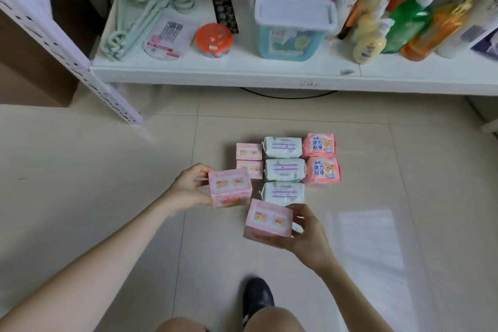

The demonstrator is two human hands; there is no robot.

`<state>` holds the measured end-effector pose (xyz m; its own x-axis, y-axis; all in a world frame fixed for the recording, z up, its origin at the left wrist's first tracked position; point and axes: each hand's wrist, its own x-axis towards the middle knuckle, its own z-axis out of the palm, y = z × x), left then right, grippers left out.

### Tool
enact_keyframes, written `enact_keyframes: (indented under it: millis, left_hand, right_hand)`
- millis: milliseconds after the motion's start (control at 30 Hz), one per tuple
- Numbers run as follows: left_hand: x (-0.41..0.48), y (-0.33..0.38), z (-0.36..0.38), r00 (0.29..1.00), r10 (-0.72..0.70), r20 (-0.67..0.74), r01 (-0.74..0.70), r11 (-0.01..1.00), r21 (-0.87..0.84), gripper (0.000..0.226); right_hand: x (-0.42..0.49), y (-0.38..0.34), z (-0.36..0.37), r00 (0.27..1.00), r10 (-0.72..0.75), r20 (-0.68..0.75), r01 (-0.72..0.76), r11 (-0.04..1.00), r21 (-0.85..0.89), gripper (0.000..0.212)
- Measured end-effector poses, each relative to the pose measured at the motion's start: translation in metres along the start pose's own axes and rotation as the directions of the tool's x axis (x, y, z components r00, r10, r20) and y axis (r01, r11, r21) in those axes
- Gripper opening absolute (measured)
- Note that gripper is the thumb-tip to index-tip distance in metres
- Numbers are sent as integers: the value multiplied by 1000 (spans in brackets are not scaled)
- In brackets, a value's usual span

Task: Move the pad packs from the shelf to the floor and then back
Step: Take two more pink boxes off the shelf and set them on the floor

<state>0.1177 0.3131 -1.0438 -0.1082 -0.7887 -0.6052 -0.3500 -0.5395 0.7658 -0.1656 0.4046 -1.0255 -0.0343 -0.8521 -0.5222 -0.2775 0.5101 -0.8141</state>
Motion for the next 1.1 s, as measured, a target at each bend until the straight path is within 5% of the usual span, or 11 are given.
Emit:
enact_keyframes:
  millis: [667, 1100]
  left_hand:
    - [139, -129, 34, 991, 98, 95, -102, 994, 45, 62]
    - [158, -146, 45, 989, 120, 88, -124, 991, 39, 66]
  right_hand:
    - [110, 138, 70, 958, -288, -1, 275, 914, -297, 68]
    - [130, 150, 89, 822, -569, 18, 432, 603, -670, 61]
